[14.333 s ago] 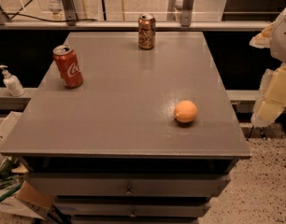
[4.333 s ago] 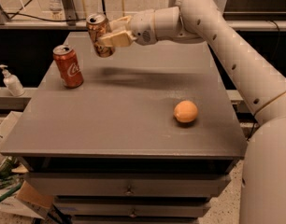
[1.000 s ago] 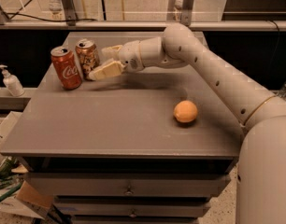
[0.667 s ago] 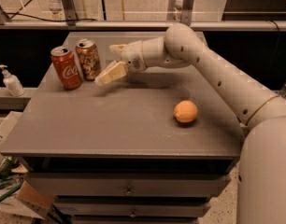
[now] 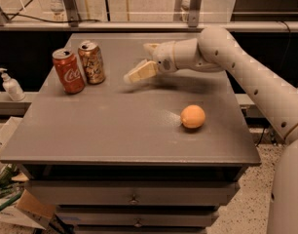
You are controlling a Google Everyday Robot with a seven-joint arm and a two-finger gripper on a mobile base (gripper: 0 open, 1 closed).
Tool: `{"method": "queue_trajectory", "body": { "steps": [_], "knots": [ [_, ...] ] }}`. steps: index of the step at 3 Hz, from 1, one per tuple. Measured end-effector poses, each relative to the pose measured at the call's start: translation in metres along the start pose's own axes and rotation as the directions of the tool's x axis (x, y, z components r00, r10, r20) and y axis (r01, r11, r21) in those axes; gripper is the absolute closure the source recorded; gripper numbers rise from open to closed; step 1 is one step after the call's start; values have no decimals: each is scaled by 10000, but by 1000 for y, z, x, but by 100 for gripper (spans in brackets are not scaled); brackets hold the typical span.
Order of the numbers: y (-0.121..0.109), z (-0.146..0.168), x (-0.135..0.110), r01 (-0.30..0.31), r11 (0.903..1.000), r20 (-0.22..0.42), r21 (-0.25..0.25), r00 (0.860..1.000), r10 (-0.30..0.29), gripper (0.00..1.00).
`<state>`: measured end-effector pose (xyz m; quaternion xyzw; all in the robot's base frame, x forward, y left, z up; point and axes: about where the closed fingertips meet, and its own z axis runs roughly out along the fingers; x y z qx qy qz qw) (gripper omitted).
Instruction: Move orange can near coke can
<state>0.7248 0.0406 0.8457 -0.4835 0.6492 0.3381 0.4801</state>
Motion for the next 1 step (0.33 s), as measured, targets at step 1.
{"method": "queue_trajectory", "body": {
  "steps": [1],
  "knots": [
    [-4, -5, 2, -32, 9999, -11, 144, 10000, 32, 0]
  ]
}}
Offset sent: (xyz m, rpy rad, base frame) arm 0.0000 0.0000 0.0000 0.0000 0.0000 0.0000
